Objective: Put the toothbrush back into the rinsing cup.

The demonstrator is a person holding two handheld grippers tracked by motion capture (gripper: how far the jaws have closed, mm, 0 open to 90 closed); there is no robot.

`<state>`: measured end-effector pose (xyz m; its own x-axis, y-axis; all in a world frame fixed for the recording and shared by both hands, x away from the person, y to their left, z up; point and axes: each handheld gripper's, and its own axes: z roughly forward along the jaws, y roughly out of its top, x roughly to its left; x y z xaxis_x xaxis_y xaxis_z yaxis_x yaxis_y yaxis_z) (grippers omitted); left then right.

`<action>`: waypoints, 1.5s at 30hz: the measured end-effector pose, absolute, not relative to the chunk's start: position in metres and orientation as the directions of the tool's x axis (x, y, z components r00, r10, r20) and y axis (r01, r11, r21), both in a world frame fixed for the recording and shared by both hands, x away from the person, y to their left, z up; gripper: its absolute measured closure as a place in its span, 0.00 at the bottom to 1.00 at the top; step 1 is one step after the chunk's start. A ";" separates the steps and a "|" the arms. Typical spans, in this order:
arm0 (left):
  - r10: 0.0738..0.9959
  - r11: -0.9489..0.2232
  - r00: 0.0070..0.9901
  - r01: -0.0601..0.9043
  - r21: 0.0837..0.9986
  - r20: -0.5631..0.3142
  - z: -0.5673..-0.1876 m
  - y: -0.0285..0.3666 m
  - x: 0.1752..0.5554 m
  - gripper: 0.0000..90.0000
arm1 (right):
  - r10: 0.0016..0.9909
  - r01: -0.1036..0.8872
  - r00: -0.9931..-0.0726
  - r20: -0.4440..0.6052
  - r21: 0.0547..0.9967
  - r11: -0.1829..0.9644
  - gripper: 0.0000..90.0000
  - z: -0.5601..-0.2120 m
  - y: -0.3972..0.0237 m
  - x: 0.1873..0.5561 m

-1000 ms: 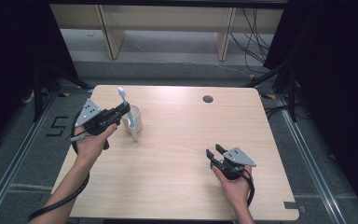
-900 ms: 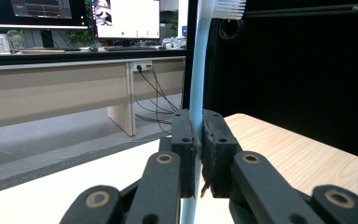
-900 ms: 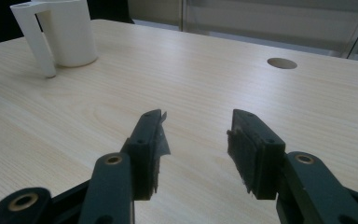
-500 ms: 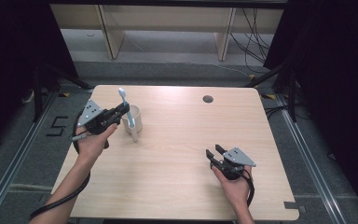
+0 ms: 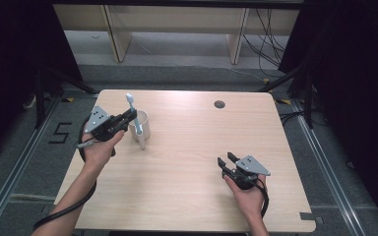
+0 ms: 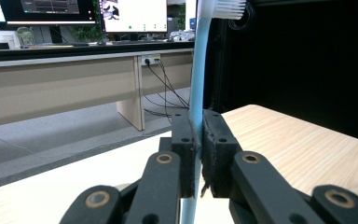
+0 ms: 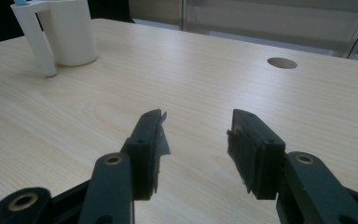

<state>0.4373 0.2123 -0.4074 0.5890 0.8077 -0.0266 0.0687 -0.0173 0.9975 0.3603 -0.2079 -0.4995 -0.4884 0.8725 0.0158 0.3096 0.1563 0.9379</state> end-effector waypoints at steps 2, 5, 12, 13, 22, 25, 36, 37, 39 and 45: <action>0.809 -0.014 0.587 0.071 0.997 -0.030 -0.409 0.212 0.438 0.93 | 0.872 0.311 -0.489 0.018 0.938 0.155 0.61 -0.499 -0.208 0.360; 0.808 -0.013 0.588 0.069 0.998 -0.030 -0.411 0.211 0.440 0.93 | 0.872 0.306 -0.489 0.012 0.939 0.159 0.61 -0.499 -0.208 0.360; 0.811 -0.024 0.584 0.074 0.997 -0.024 -0.414 0.211 0.441 0.93 | 0.872 0.302 -0.490 0.017 0.941 0.151 0.61 -0.500 -0.208 0.361; 0.811 -0.025 0.584 0.073 0.997 -0.022 -0.415 0.211 0.441 0.93 | 0.872 0.309 -0.489 0.015 0.938 0.157 0.61 -0.499 -0.208 0.360; 0.811 -0.026 0.584 0.078 0.997 -0.025 -0.421 0.211 0.442 0.93 | 0.868 0.303 -0.496 0.029 0.942 0.142 0.61 -0.501 -0.207 0.361; 0.810 -0.029 0.585 0.077 0.997 -0.021 -0.423 0.211 0.442 0.93 | 0.877 0.334 -0.479 0.042 0.932 0.138 0.61 -0.500 -0.205 0.359; 0.809 -0.033 0.588 0.080 0.996 -0.020 -0.431 0.209 0.444 0.93 | 0.870 0.292 -0.493 -0.011 0.940 0.177 0.61 -0.501 -0.207 0.362; 0.810 -0.031 0.587 0.082 0.996 -0.022 -0.432 0.209 0.444 0.93 | 0.869 0.307 -0.494 0.009 0.937 0.165 0.61 -0.501 -0.206 0.361; 0.809 -0.035 0.587 0.080 0.996 -0.018 -0.434 0.209 0.445 0.93 | 0.869 0.292 -0.495 -0.013 0.939 0.180 0.61 -0.501 -0.207 0.362; 0.810 -0.036 0.586 0.085 0.996 -0.021 -0.439 0.209 0.445 0.93 | 0.865 0.298 -0.501 0.010 0.941 0.162 0.61 -0.502 -0.205 0.362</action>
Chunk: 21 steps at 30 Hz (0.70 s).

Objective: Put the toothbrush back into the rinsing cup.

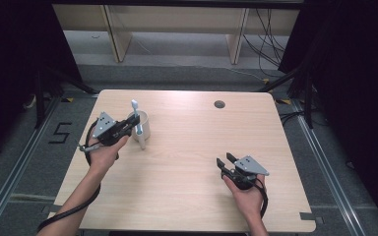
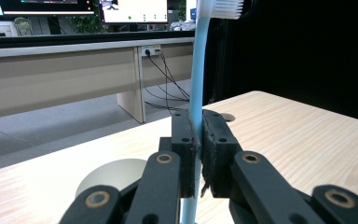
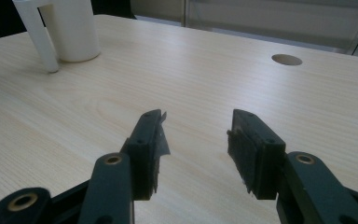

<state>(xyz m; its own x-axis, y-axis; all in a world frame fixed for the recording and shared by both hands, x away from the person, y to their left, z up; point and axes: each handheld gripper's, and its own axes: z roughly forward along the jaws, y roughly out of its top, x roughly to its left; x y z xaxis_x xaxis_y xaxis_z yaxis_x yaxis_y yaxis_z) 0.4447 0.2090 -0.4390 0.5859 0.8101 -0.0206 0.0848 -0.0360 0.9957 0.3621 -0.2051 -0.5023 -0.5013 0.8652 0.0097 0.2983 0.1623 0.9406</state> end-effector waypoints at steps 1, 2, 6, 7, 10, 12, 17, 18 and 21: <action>0.810 -0.034 0.586 0.087 0.996 -0.023 -0.440 0.209 0.445 0.93 | 0.865 0.288 -0.501 -0.004 0.942 0.172 0.60 -0.502 -0.206 0.362; 0.810 -0.034 0.586 0.089 0.995 -0.025 -0.441 0.209 0.445 0.93 | 0.865 0.289 -0.501 -0.003 0.942 0.171 0.60 -0.502 -0.206 0.362; 0.811 -0.028 0.584 0.090 0.996 -0.030 -0.445 0.210 0.444 0.93 | 0.867 0.295 -0.498 -0.013 0.938 0.183 0.60 -0.501 -0.207 0.362; 0.811 -0.032 0.584 0.092 0.995 -0.028 -0.446 0.210 0.444 0.93 | 0.866 0.292 -0.499 -0.010 0.940 0.179 0.60 -0.502 -0.207 0.362; 0.811 -0.033 0.585 0.096 0.995 -0.030 -0.450 0.210 0.445 0.93 | 0.874 0.325 -0.486 0.025 0.933 0.154 0.60 -0.502 -0.204 0.360; 0.811 -0.029 0.584 0.101 0.994 -0.036 -0.452 0.210 0.444 0.93 | 0.873 0.321 -0.488 0.018 0.934 0.160 0.60 -0.503 -0.204 0.360; 0.810 -0.033 0.585 0.104 0.994 -0.034 -0.455 0.210 0.443 0.93 | 0.870 0.331 -0.493 0.020 0.929 0.167 0.60 -0.502 -0.204 0.360; 0.810 -0.032 0.585 0.104 0.994 -0.035 -0.456 0.210 0.443 0.93 | 0.869 0.329 -0.495 0.018 0.930 0.167 0.60 -0.502 -0.204 0.361; 0.808 -0.022 0.588 0.100 0.995 -0.041 -0.458 0.210 0.444 0.93 | 0.863 0.304 -0.505 -0.008 0.934 0.186 0.60 -0.502 -0.206 0.363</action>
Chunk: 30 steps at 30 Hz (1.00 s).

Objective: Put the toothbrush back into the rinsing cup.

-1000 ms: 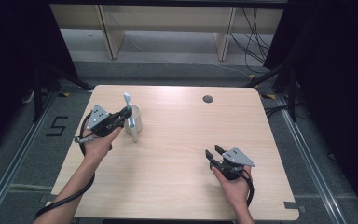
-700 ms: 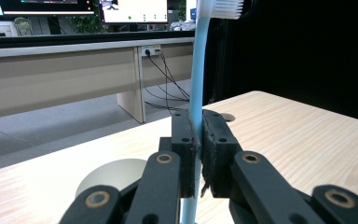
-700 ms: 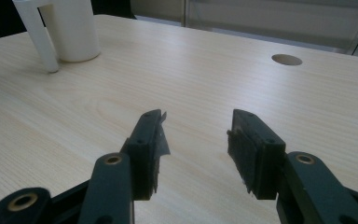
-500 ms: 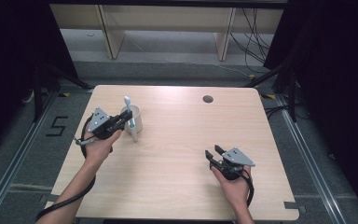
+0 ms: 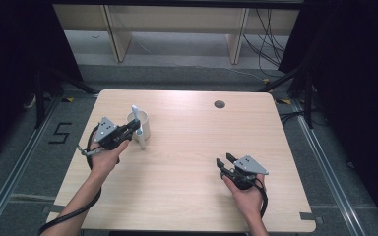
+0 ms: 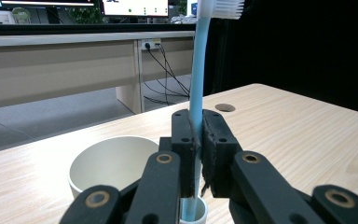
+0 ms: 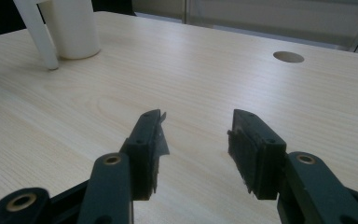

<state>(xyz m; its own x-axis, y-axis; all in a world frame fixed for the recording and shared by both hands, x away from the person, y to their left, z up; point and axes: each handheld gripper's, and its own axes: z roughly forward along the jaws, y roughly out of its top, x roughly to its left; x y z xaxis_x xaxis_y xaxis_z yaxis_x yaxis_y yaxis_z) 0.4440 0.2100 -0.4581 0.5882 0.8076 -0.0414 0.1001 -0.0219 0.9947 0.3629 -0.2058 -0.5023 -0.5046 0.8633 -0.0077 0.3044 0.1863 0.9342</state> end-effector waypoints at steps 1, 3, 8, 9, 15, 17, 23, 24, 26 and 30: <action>0.811 -0.027 0.584 0.109 0.994 -0.042 -0.459 0.210 0.443 0.93 | 0.867 0.330 -0.498 0.032 0.931 0.155 0.60 -0.503 -0.204 0.361; 0.810 -0.026 0.586 0.107 0.994 -0.042 -0.460 0.210 0.444 0.93 | 0.866 0.302 -0.500 -0.016 0.934 0.192 0.60 -0.503 -0.206 0.363; 0.810 -0.028 0.585 0.117 0.993 -0.046 -0.462 0.210 0.444 0.93 | 0.865 0.326 -0.501 0.013 0.929 0.175 0.60 -0.503 -0.205 0.362; 0.810 -0.030 0.584 0.118 0.993 -0.045 -0.462 0.211 0.443 0.93 | 0.866 0.327 -0.499 0.012 0.928 0.175 0.60 -0.503 -0.205 0.362; 0.810 -0.032 0.584 0.124 0.992 -0.047 -0.465 0.211 0.444 0.93 | 0.863 0.322 -0.506 -0.007 0.926 0.197 0.60 -0.504 -0.205 0.362; 0.811 -0.035 0.584 0.125 0.992 -0.045 -0.465 0.212 0.444 0.93 | 0.868 0.340 -0.496 0.019 0.924 0.174 0.60 -0.503 -0.204 0.361; 0.811 -0.038 0.582 0.136 0.990 -0.049 -0.468 0.212 0.444 0.93 | 0.864 0.333 -0.503 0.016 0.926 0.177 0.60 -0.504 -0.204 0.362; 0.811 -0.040 0.582 0.140 0.989 -0.050 -0.468 0.212 0.444 0.93 | 0.867 0.332 -0.498 0.017 0.927 0.173 0.60 -0.504 -0.204 0.362; 0.811 -0.037 0.582 0.143 0.989 -0.053 -0.469 0.212 0.444 0.93 | 0.866 0.316 -0.499 -0.006 0.930 0.188 0.60 -0.504 -0.205 0.363; 0.812 -0.043 0.581 0.152 0.987 -0.054 -0.471 0.212 0.444 0.93 | 0.862 0.320 -0.506 0.016 0.932 0.170 0.60 -0.505 -0.204 0.363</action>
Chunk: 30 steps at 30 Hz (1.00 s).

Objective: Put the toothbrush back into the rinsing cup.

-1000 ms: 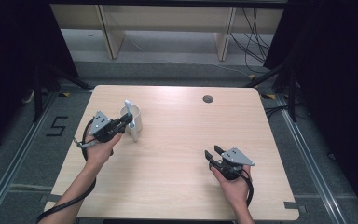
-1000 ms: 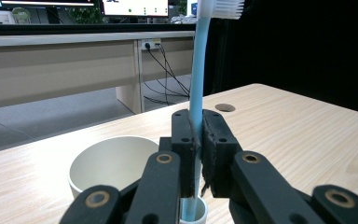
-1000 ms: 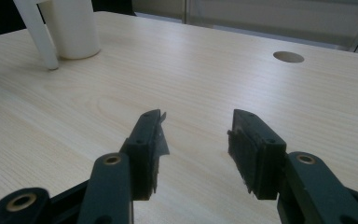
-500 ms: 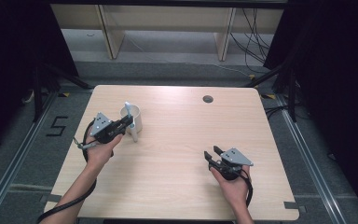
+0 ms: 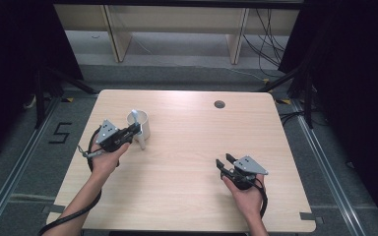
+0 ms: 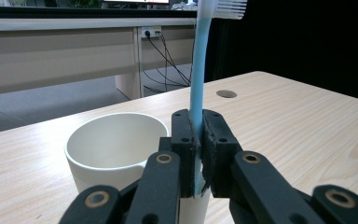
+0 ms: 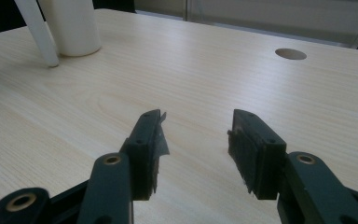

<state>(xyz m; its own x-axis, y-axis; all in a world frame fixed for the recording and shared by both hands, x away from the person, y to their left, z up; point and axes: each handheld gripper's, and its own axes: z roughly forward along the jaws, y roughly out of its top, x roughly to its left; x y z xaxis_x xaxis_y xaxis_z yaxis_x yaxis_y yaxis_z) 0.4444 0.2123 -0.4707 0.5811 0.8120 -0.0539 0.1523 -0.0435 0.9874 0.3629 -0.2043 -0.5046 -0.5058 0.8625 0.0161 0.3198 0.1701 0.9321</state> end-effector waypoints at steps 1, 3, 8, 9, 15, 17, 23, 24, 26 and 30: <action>0.811 -0.045 0.582 0.155 0.987 -0.054 -0.471 0.213 0.445 0.93 | 0.864 0.317 -0.504 0.008 0.932 0.176 0.60 -0.505 -0.205 0.363; 0.812 -0.048 0.581 0.159 0.986 -0.054 -0.472 0.213 0.445 0.93 | 0.864 0.319 -0.503 0.003 0.930 0.183 0.60 -0.504 -0.205 0.363; 0.813 -0.049 0.580 0.166 0.985 -0.057 -0.473 0.214 0.444 0.93 | 0.862 0.320 -0.506 -0.010 0.927 0.198 0.60 -0.504 -0.205 0.363; 0.812 -0.050 0.581 0.168 0.984 -0.058 -0.473 0.214 0.444 0.93 | 0.862 0.316 -0.507 -0.009 0.928 0.195 0.60 -0.504 -0.205 0.363; 0.815 -0.057 0.576 0.183 0.981 -0.060 -0.475 0.216 0.443 0.92 | 0.864 0.336 -0.503 0.017 0.925 0.177 0.60 -0.505 -0.204 0.362; 0.819 -0.050 0.570 0.190 0.981 -0.068 -0.476 0.216 0.442 0.92 | 0.861 0.331 -0.508 0.010 0.925 0.184 0.60 -0.505 -0.204 0.363; 0.819 -0.059 0.570 0.204 0.977 -0.070 -0.476 0.217 0.441 0.88 | 0.859 0.335 -0.511 0.010 0.923 0.189 0.60 -0.505 -0.204 0.362; 0.818 -0.061 0.571 0.205 0.977 -0.069 -0.476 0.217 0.440 0.85 | 0.862 0.335 -0.507 0.017 0.925 0.179 0.60 -0.505 -0.204 0.362; 0.820 -0.065 0.569 0.199 0.978 -0.061 -0.475 0.218 0.439 0.82 | 0.862 0.335 -0.506 0.015 0.925 0.180 0.60 -0.505 -0.204 0.362; 0.823 -0.070 0.566 0.186 0.980 -0.048 -0.473 0.219 0.433 0.66 | 0.859 0.336 -0.512 0.024 0.926 0.175 0.60 -0.504 -0.204 0.362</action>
